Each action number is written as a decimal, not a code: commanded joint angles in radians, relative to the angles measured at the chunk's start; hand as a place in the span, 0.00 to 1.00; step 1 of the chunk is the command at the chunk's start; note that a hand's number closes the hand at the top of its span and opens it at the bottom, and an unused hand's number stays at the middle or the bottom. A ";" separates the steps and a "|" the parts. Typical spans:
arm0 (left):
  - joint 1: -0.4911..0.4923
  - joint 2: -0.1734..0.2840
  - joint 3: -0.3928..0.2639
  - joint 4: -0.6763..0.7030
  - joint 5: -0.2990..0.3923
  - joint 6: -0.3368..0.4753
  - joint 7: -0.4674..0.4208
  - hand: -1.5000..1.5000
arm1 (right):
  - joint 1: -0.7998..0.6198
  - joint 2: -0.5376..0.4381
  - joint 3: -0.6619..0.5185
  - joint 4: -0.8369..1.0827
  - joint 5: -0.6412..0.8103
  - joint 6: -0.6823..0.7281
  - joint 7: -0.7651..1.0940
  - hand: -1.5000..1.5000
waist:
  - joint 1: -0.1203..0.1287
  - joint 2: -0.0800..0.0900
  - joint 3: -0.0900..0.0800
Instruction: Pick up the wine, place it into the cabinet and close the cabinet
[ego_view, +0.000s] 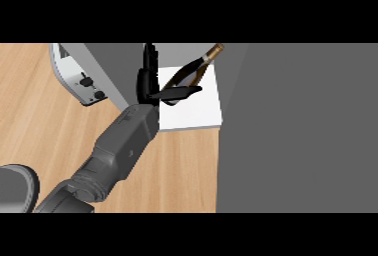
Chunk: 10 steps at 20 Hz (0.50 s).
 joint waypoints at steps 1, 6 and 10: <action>0.037 0.002 -0.019 -0.031 0.071 -0.001 0.001 0.00 | 0.020 0.004 0.000 -0.063 -0.033 -0.006 0.017 0.00 | 0.009 -0.006 0.000; 0.129 0.002 -0.154 -0.140 0.154 0.015 0.023 0.00 | -0.034 0.007 0.017 -0.039 0.017 -0.038 0.052 0.00 | 0.023 -0.013 0.000; 0.233 0.002 -0.269 -0.272 0.211 0.039 0.036 0.00 | -0.003 -0.022 -0.055 -0.084 -0.054 -0.031 0.060 0.00 | 0.041 -0.016 0.001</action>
